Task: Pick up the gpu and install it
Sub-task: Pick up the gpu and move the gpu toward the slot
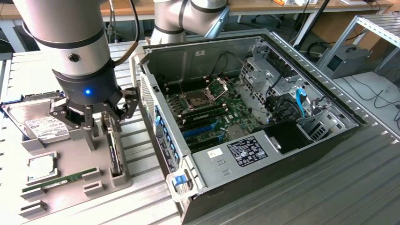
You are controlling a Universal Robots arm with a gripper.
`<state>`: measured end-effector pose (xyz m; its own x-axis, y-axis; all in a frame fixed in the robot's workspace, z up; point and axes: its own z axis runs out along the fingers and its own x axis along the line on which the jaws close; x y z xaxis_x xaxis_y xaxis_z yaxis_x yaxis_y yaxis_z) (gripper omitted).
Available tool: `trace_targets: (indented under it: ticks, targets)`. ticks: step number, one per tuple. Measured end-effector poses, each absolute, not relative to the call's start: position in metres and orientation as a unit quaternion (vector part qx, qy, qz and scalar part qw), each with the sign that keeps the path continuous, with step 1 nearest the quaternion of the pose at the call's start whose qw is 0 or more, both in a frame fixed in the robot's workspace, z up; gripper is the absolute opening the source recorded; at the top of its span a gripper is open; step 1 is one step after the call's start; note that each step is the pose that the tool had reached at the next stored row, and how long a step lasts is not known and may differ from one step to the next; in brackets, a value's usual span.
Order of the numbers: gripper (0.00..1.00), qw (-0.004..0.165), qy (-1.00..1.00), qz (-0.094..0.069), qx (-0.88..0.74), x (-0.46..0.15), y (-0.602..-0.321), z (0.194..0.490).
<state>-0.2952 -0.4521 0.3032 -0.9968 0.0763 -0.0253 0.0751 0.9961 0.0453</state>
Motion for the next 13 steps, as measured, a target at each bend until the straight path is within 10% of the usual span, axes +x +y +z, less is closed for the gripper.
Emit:
trace_targets:
  ticks: [13]
  targets:
    - [0.48, 0.013, 0.999, 0.022, 0.038, -0.295, -0.452, 0.288]
